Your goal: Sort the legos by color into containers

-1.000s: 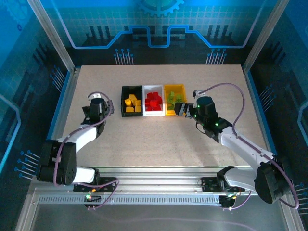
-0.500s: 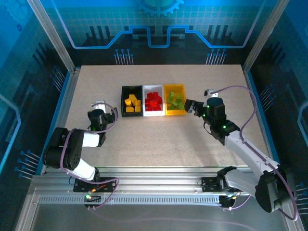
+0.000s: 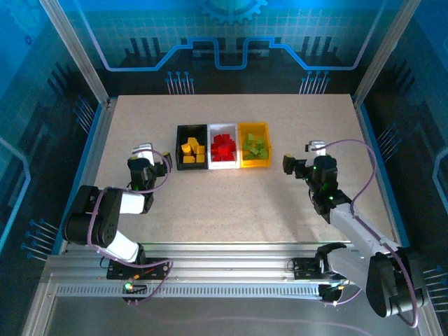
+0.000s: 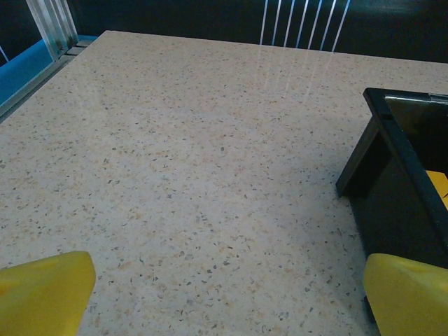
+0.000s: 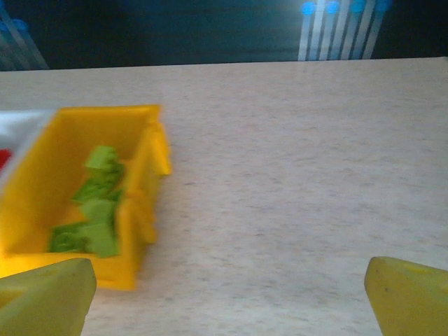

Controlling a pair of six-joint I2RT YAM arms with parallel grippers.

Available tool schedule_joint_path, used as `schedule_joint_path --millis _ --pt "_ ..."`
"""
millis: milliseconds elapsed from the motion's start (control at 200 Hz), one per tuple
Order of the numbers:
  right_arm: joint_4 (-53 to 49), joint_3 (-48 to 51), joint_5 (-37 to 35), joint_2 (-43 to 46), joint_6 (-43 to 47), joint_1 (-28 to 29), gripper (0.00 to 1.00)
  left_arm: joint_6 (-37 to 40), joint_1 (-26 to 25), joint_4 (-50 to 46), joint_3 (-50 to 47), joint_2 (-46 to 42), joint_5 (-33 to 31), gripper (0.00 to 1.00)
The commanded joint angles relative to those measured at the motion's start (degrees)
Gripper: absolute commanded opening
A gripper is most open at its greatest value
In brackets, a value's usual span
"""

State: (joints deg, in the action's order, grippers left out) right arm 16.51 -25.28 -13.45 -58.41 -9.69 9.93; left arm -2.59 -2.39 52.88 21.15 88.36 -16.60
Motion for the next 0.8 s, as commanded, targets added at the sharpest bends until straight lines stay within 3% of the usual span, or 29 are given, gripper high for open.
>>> schedule_joint_path --millis 0,140,435,500,545,605,795 --pt "8.6 3.5 -0.4 -0.5 5.4 -4.3 1.00 0.8 0.5 2.0 -0.3 0.5 1.2 0.99" --pt "17.4 6.9 5.6 -8.1 6.0 -7.9 1.00 0.8 0.4 1.9 -0.3 0.5 1.2 0.99" --pt "29.2 3.7 14.7 -24.3 6.9 -10.6 1.00 0.9 0.5 1.8 -0.3 0.5 1.4 0.99" --pt "33.4 3.6 14.8 -28.0 8.0 -9.7 1.00 0.9 0.5 1.8 -0.3 0.5 1.5 0.99" --pt "26.5 1.1 13.9 -27.1 9.0 -8.9 1.00 0.9 0.5 1.8 -0.3 0.5 1.6 0.99" --pt "26.4 0.5 8.4 -27.7 10.2 -5.9 1.00 1.0 0.5 1.7 -0.3 0.5 1.6 0.99" --pt "26.7 0.6 9.1 -27.6 9.7 -6.5 1.00 1.0 0.5 1.7 -0.2 0.6 1.7 0.99"
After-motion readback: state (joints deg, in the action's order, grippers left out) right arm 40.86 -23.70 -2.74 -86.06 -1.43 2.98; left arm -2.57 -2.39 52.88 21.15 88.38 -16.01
